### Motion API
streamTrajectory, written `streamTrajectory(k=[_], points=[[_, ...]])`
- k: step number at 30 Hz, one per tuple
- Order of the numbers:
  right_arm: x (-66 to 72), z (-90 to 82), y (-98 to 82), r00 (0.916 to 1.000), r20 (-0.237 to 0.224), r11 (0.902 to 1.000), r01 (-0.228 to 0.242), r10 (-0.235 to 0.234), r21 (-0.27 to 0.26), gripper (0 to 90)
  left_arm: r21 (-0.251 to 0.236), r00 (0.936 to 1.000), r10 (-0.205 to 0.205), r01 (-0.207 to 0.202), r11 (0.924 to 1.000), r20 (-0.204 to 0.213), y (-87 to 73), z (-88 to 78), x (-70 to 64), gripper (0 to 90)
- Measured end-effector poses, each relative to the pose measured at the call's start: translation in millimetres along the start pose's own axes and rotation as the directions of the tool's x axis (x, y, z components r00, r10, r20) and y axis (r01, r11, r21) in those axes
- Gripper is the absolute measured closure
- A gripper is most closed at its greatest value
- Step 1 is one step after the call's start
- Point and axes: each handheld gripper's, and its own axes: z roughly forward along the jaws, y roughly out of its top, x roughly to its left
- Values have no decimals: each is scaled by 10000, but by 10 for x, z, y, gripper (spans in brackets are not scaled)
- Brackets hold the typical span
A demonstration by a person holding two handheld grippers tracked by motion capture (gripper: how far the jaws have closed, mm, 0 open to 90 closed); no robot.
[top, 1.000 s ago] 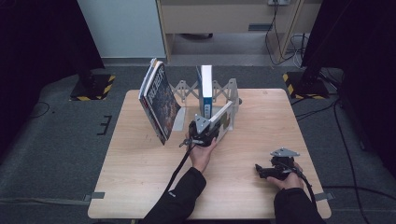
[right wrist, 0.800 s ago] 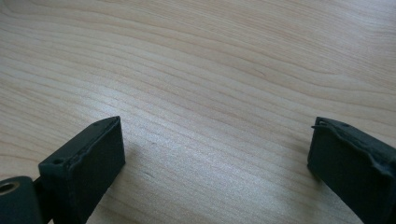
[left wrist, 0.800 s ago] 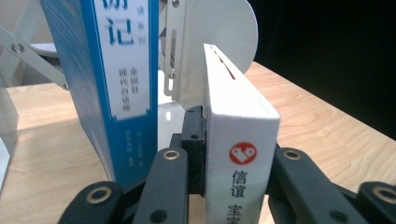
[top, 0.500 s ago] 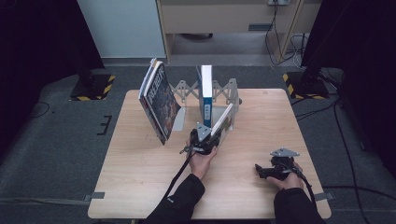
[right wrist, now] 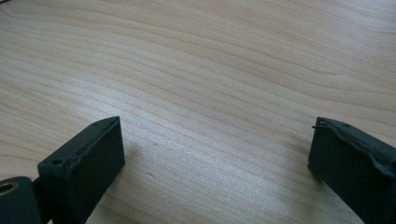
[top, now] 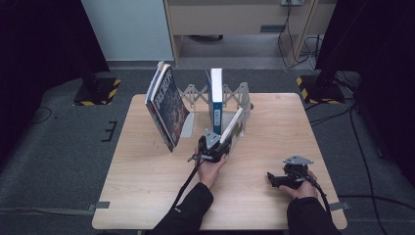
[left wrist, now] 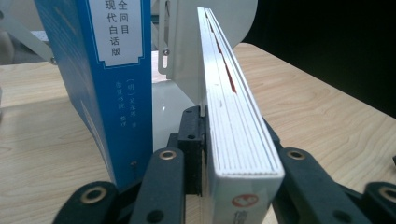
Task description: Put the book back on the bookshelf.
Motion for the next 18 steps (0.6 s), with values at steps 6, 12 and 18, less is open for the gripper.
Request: streamTrajectory(k=[6, 12, 18], points=[[1, 0, 0, 10000, 0, 10000, 4, -4, 0, 38, -27, 9996, -60, 61, 10000, 291, -106, -147, -1, 612], [2, 0, 0, 10000, 3, 10000, 6, -6, -1, 37, -40, 9993, -110, 111, 9999, 368, -126, -228, 18, 709], [4, 0, 0, 10000, 13, 10000, -14, 14, 3, 37, -128, 9995, -249, 252, 9996, 215, -105, -150, -15, 713]])
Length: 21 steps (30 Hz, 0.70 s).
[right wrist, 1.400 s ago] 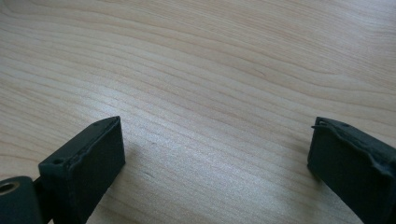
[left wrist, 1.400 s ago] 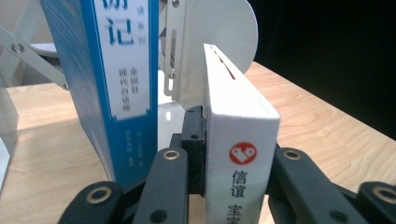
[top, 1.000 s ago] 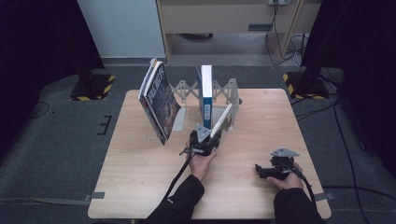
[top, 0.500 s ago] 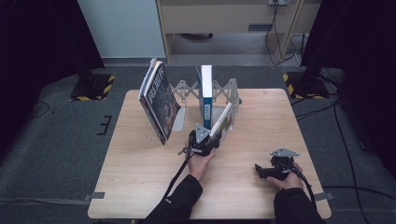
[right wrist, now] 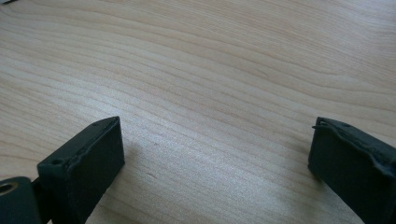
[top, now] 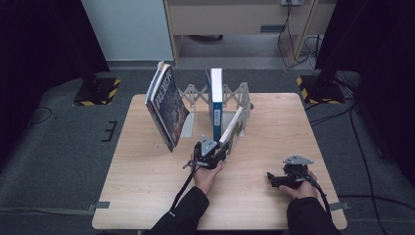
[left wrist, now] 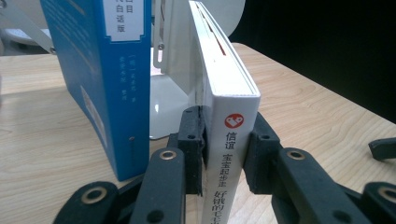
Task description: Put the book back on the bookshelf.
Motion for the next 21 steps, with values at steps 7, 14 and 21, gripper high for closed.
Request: streamTrajectory(k=[7, 14, 21], points=[[2, 2, 3, 10000, 1, 10000, 1, -1, 22, 34, 76, 9995, 169, -171, 9998, 252, 87, 173, -22, 677], [4, 3, 4, 10000, -14, 10000, -14, 14, 27, 34, 172, 9941, 320, -339, 9993, 1038, 67, 191, 9, 634], [6, 2, 4, 10000, -36, 10000, -2, 2, 39, 34, 11, 9898, 279, -284, 9996, 1398, 51, 64, 22, 653]])
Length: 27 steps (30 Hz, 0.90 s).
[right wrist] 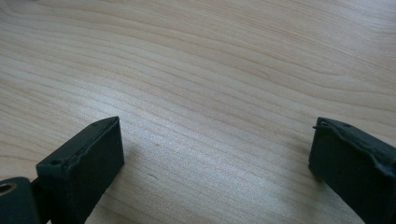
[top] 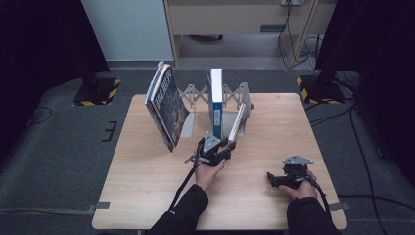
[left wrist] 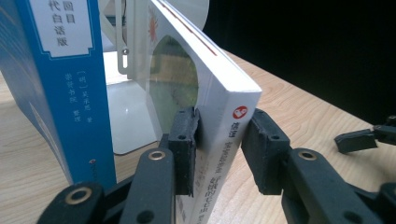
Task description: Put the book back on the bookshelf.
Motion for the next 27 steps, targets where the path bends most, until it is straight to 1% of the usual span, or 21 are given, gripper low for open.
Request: streamTrajectory(k=[2, 5, 6, 10, 15, 17, 18, 21, 22, 24, 27], points=[[1, 0, 0, 10000, -3, 10000, -3, 3, 2, 34, 15, 10000, 73, -73, 10000, -31, 8, -11, -5, 665], [0, 0, 0, 10000, 1, 10000, 4, -4, -4, 34, 17, 10000, -5, 5, 10000, -17, 18, -1, -7, 669], [0, 0, 0, 10000, 0, 10000, 7, -7, -4, 34, -22, 10000, -21, 21, 10000, -19, 40, 23, -13, 669], [1, 0, 1, 10000, -5, 10000, 4, -4, 0, 34, 149, 10000, 55, -54, 9999, -63, 97, 117, -23, 668], [3, 1, 2, 10000, -8, 10000, -10, 10, -4, 34, 224, 9998, -167, 170, 9996, -144, 153, 248, 1, 661], [4, 3, 2, 10000, -1, 10000, -11, 11, -13, 34, 250, 9998, -146, 150, 9996, -160, 168, 288, 8, 657], [4, 3, 2, 10000, -4, 10000, -9, 9, -8, 33, 288, 9999, -70, 74, 9996, -113, 174, 304, 10, 654], [4, 3, 2, 10000, -8, 10000, -7, 7, -8, 33, 352, 10000, -13, 13, 9994, -5, 177, 306, 13, 645], [4, 3, 2, 10000, -6, 10000, -5, 5, -11, 33, 370, 9999, -47, 42, 9993, 125, 175, 284, 9, 645], [4, 4, 2, 10000, -6, 10000, -1, 1, -11, 33, 252, 9994, -71, 62, 9997, 338, 167, 242, -6, 655], [5, 3, 3, 10000, -5, 10000, 5, -5, -7, 33, 210, 9987, 148, -159, 9997, 485, 172, 181, -28, 666]])
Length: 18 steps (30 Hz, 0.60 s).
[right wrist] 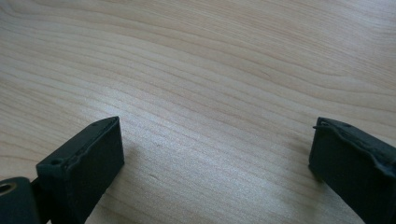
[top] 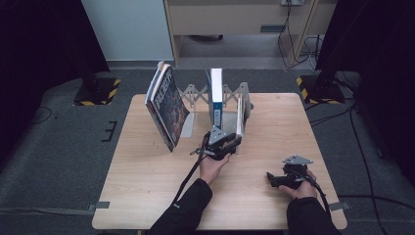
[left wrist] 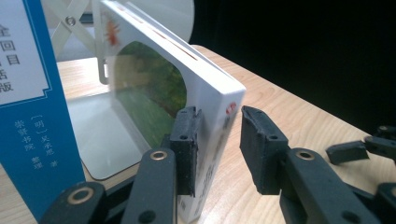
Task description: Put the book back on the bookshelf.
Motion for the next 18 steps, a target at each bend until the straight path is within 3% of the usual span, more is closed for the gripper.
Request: streamTrajectory(k=[6, 9, 13, 18], points=[[3, 0, 0, 10000, 0, 10000, -19, 19, 5, 33, -96, 9997, -174, 172, 9998, -195, 35, 7, 43, 685], [3, 0, 0, 10000, -3, 10000, -23, 23, 5, 33, -124, 9993, -360, 359, 9993, -83, 27, 22, 62, 678], [3, 0, 0, 10000, -3, 10000, -24, 24, 6, 34, -92, 9995, -266, 268, 9996, 183, 20, 10, 5, 660], [4, 2, 0, 10000, 5, 10000, -19, 19, -16, 33, -65, 9993, 201, -199, 9998, 325, 25, -7, -86, 632]])
